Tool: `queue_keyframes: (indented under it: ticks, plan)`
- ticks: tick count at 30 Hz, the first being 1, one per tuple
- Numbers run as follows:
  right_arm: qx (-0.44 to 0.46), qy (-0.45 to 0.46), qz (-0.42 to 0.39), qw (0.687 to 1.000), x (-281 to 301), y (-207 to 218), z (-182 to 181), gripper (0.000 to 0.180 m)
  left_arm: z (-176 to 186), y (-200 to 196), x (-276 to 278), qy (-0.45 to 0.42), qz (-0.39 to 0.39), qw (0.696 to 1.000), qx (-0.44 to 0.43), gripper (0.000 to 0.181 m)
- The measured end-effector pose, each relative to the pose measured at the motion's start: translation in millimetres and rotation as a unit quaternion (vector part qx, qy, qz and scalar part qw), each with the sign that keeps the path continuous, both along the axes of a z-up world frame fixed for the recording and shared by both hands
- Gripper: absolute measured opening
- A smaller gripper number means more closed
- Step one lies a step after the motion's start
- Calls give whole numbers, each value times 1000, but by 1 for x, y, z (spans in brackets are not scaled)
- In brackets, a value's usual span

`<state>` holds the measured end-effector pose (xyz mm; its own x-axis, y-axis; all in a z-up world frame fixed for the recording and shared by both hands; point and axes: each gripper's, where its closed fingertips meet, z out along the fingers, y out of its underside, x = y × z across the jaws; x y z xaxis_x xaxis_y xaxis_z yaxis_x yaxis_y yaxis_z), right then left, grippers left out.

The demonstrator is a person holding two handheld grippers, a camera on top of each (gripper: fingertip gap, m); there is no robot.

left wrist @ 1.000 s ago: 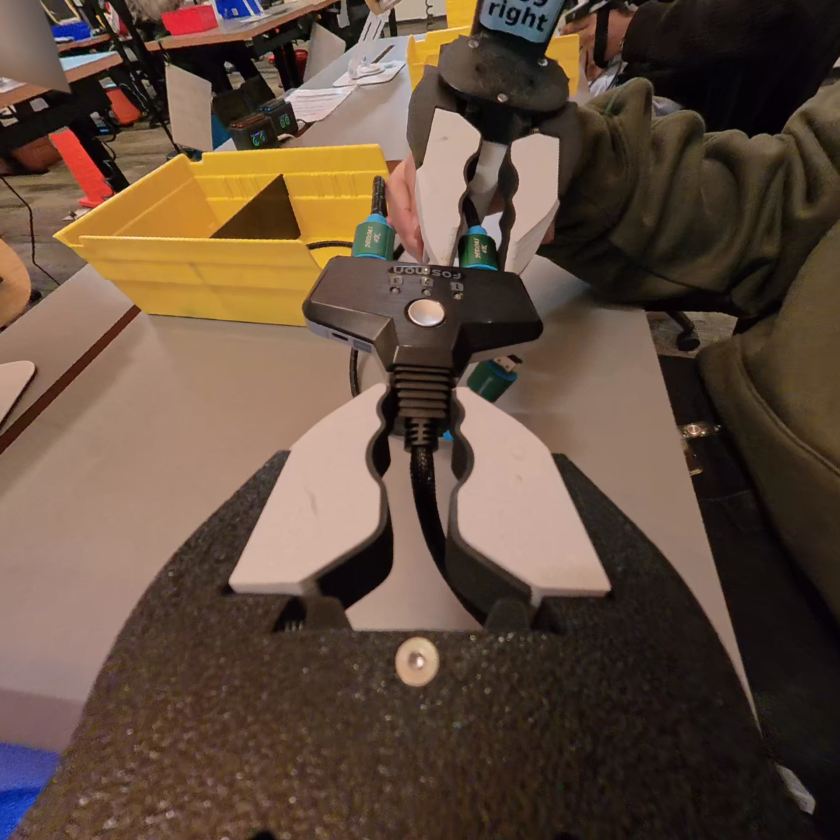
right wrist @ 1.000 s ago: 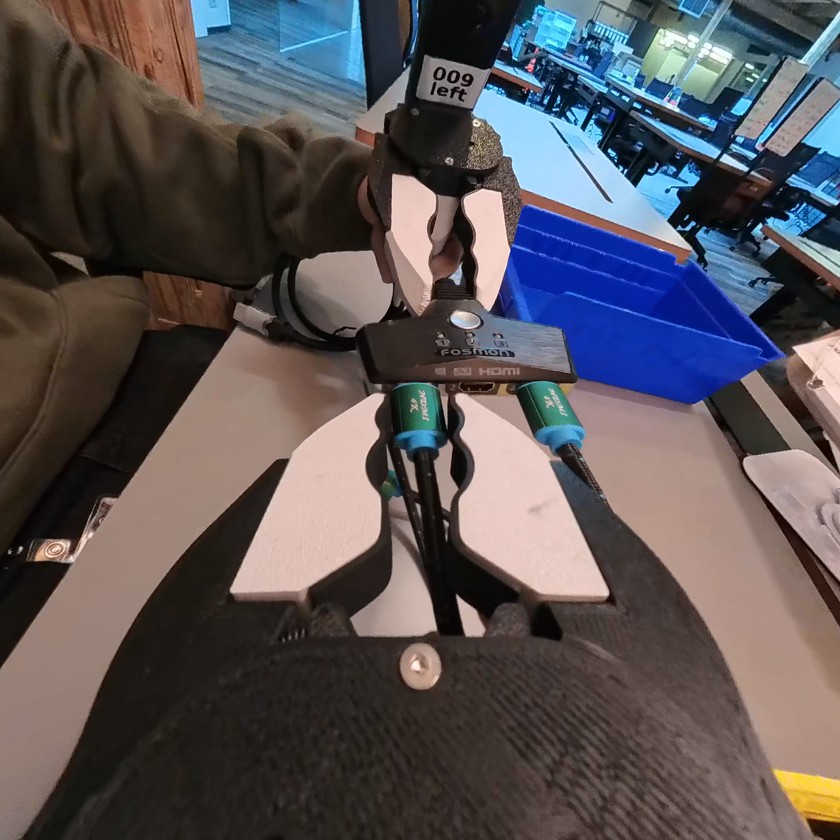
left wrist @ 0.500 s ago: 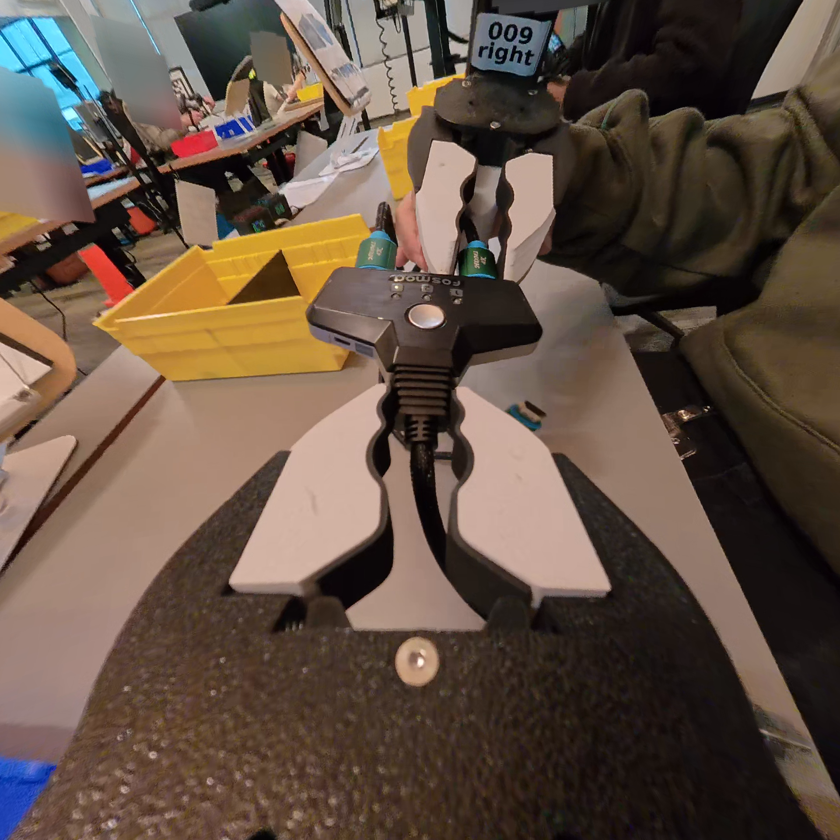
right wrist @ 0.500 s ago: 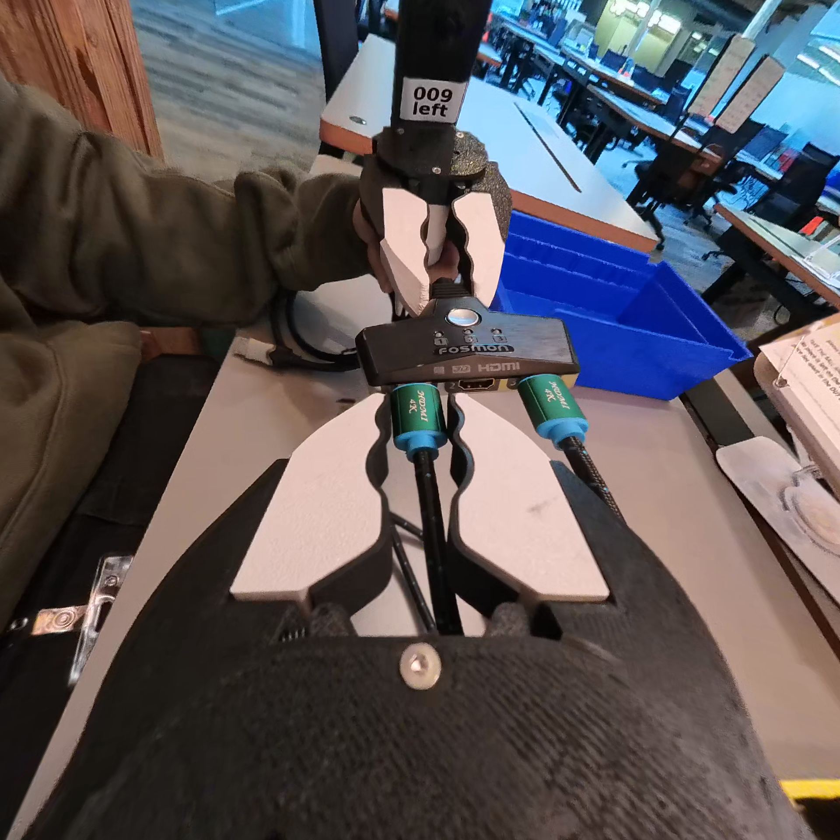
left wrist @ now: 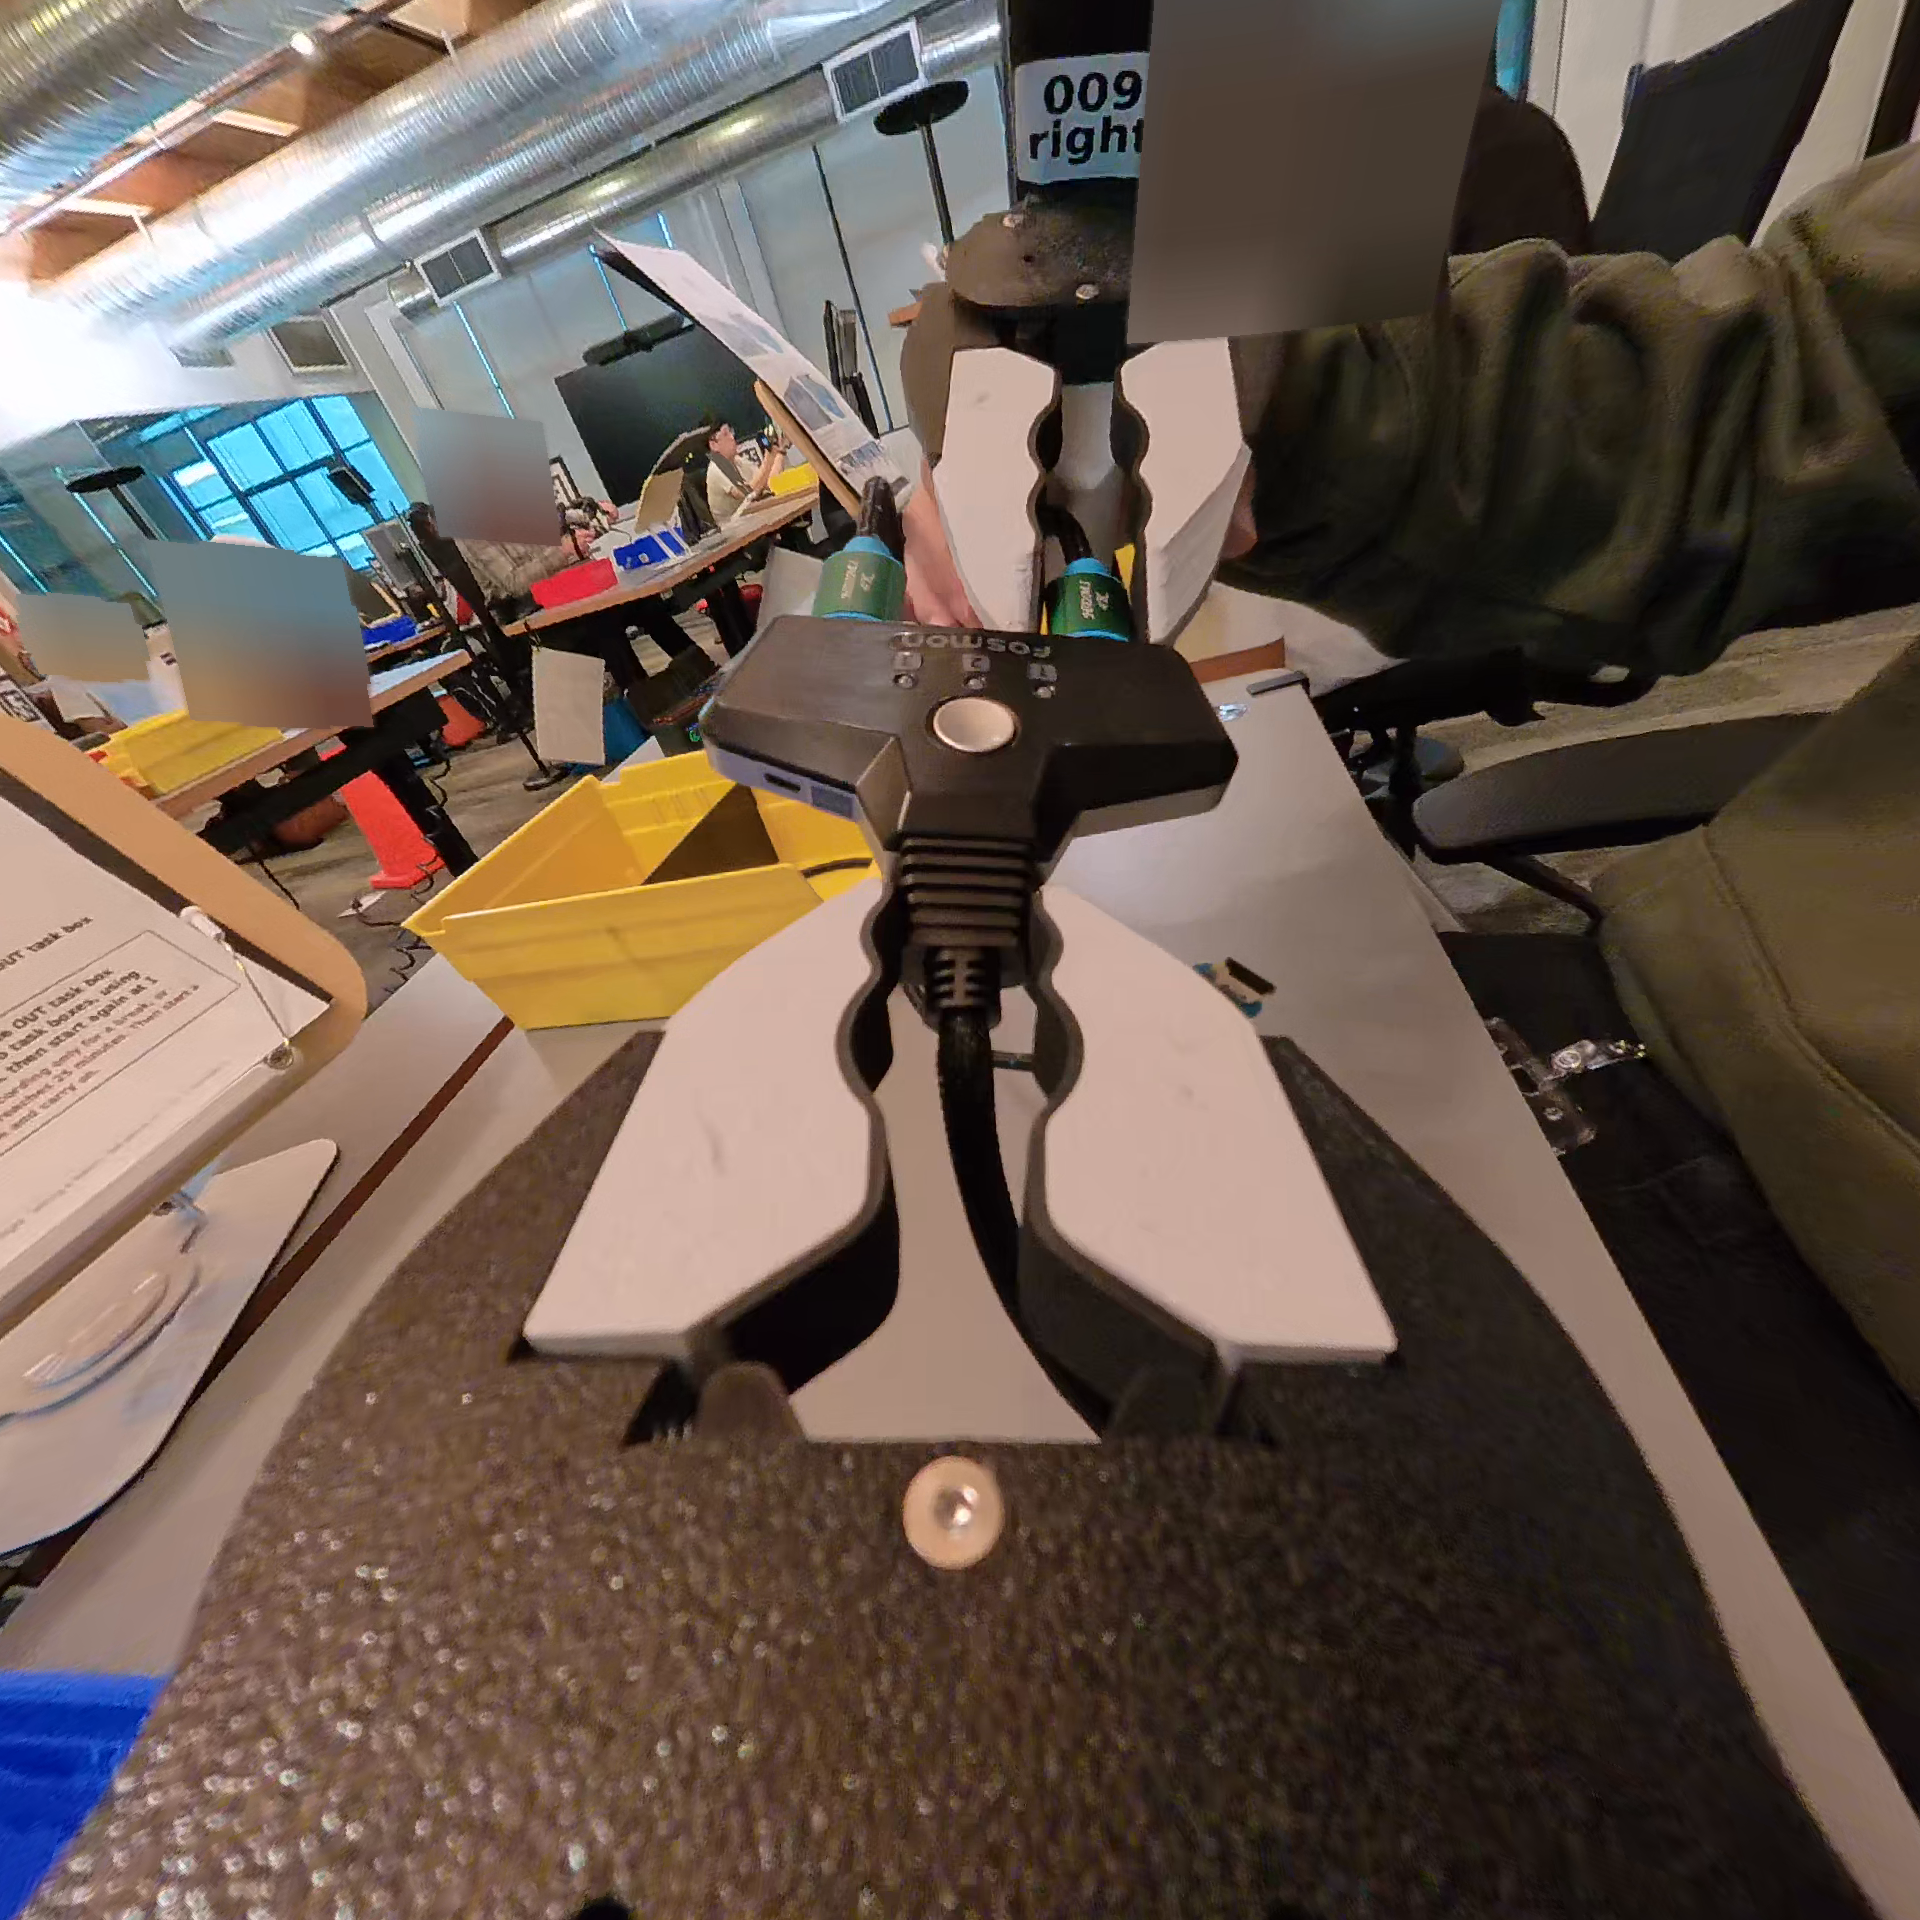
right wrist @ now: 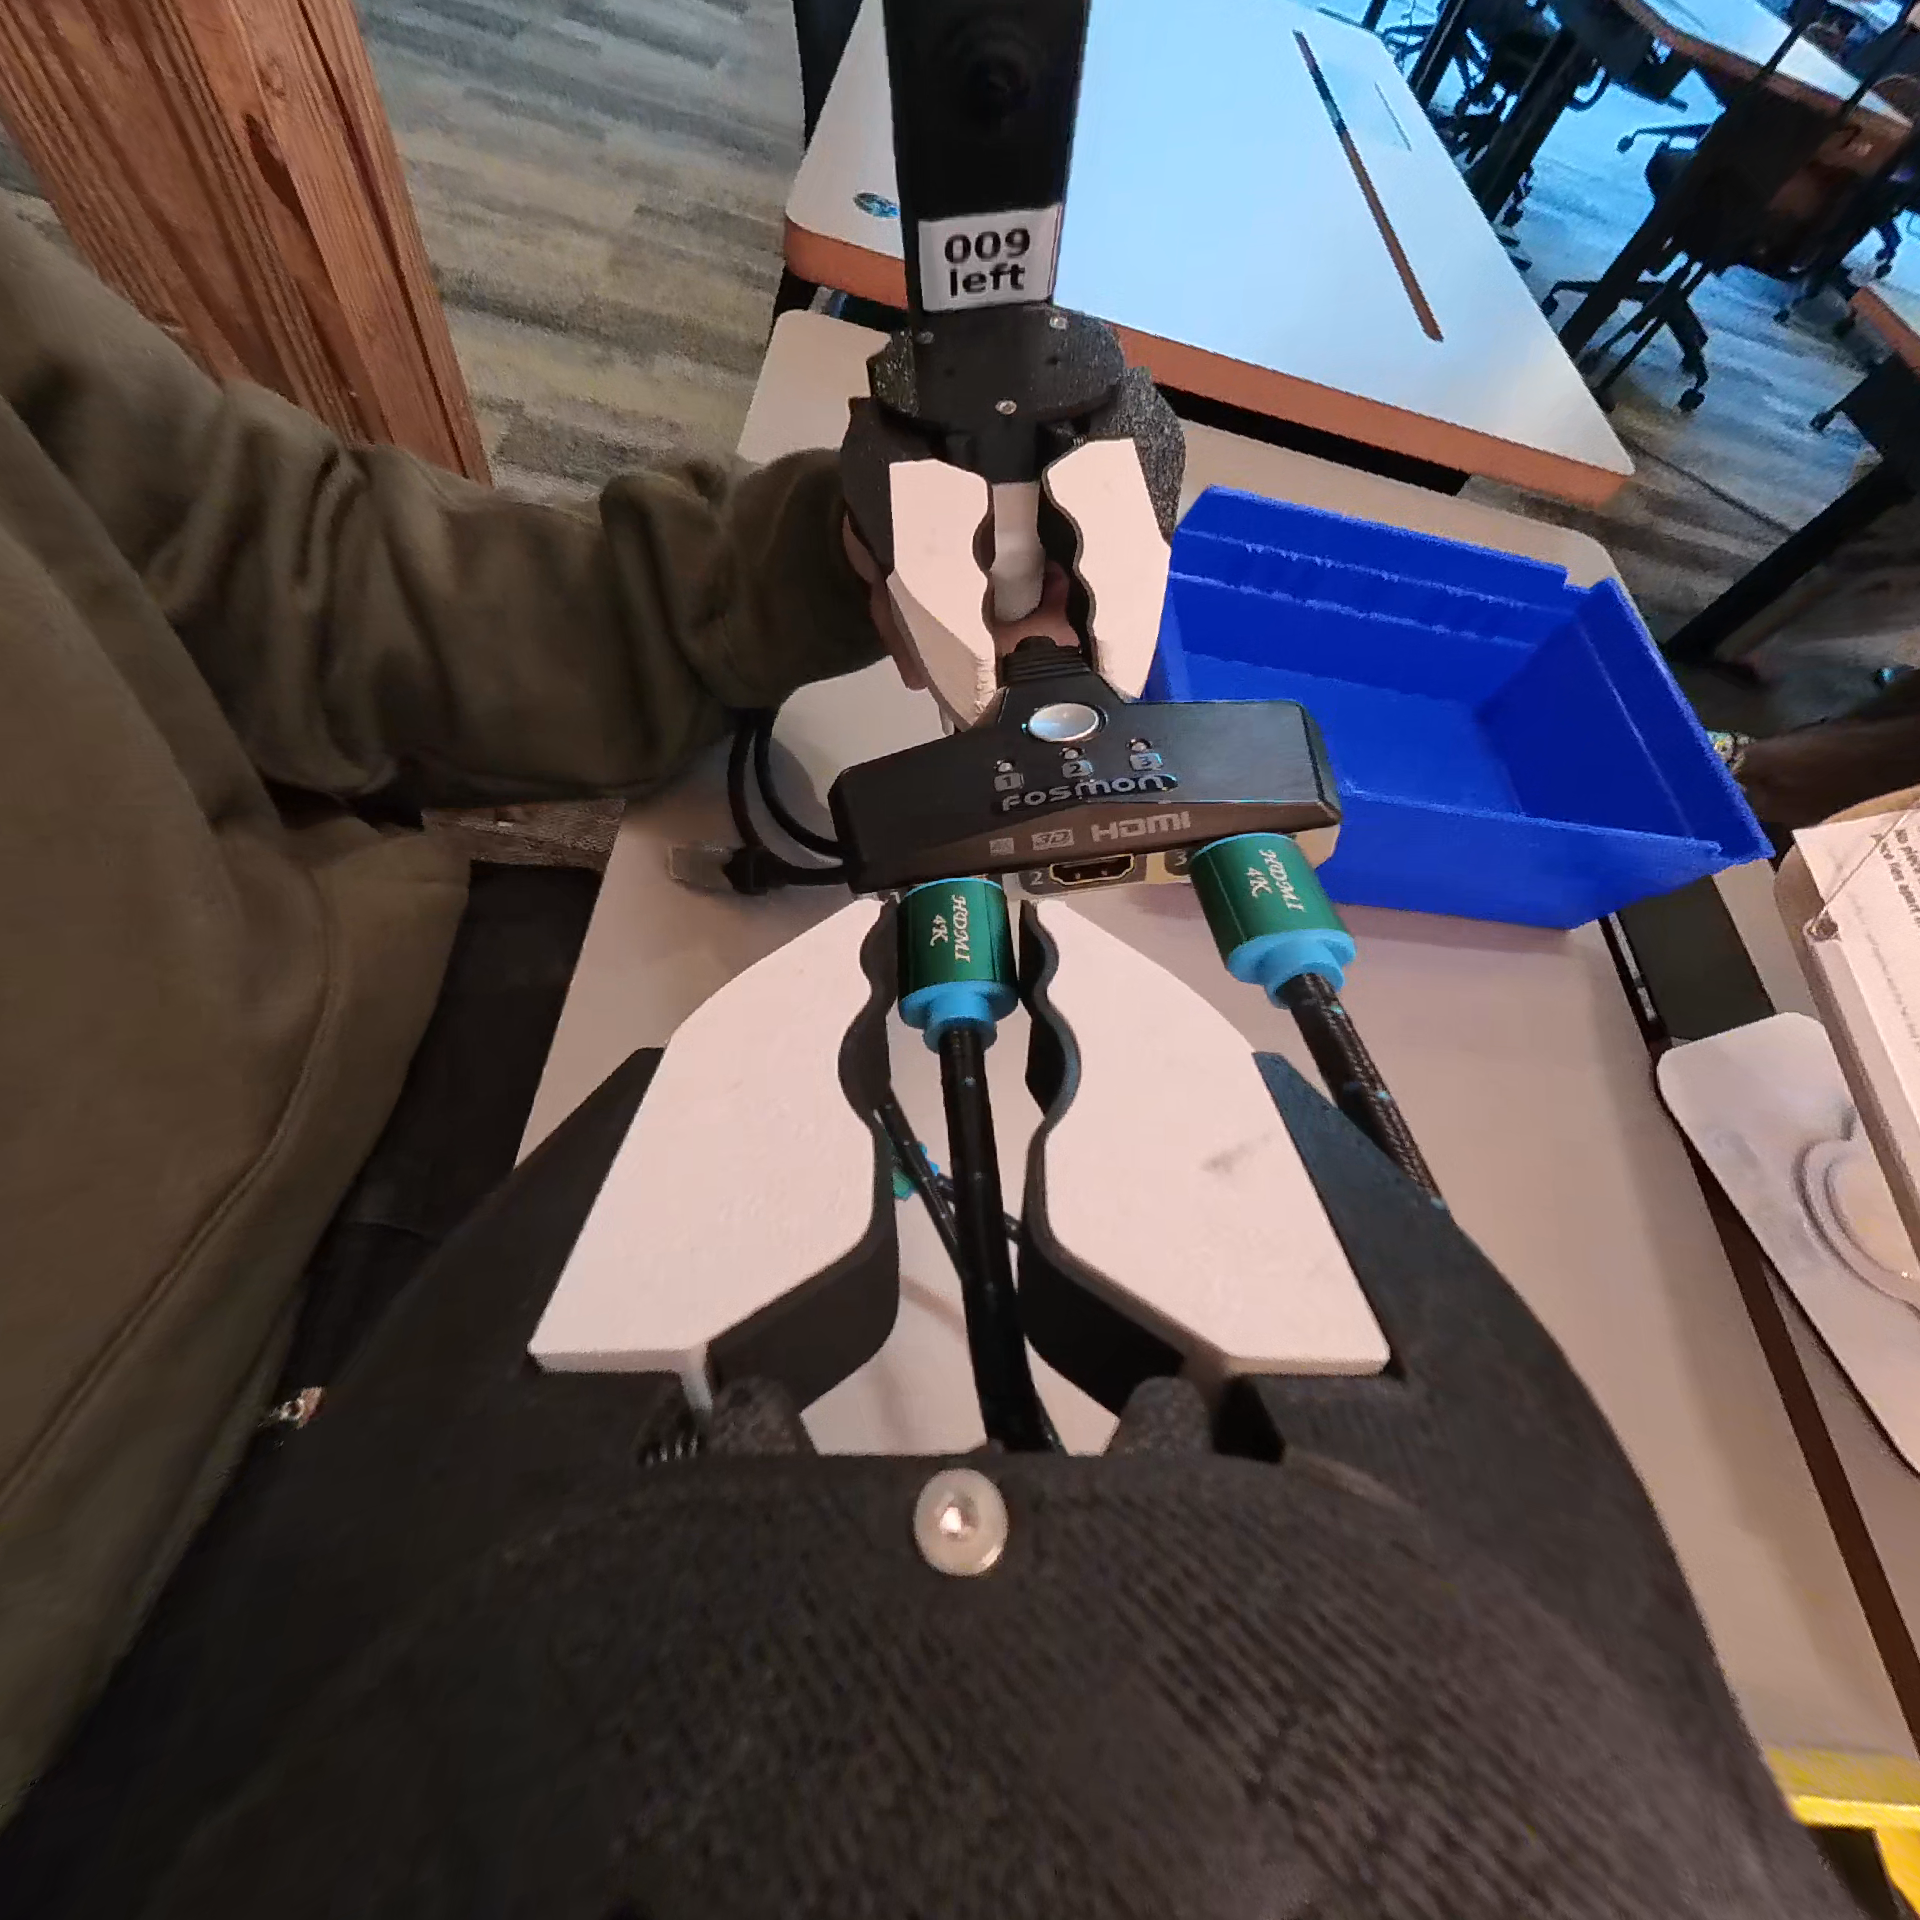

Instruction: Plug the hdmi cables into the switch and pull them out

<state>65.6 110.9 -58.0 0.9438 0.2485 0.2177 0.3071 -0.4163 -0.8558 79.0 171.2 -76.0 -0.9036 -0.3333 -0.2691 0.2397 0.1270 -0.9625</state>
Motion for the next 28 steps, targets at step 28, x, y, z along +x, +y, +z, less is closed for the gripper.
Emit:
queue_keyframes:
  ticks: [28]
  plan:
    - [-64, -94, 54, 992, 6, -3, -36, 21, -20, 4, -8, -16, 59, 997, 44, 22]
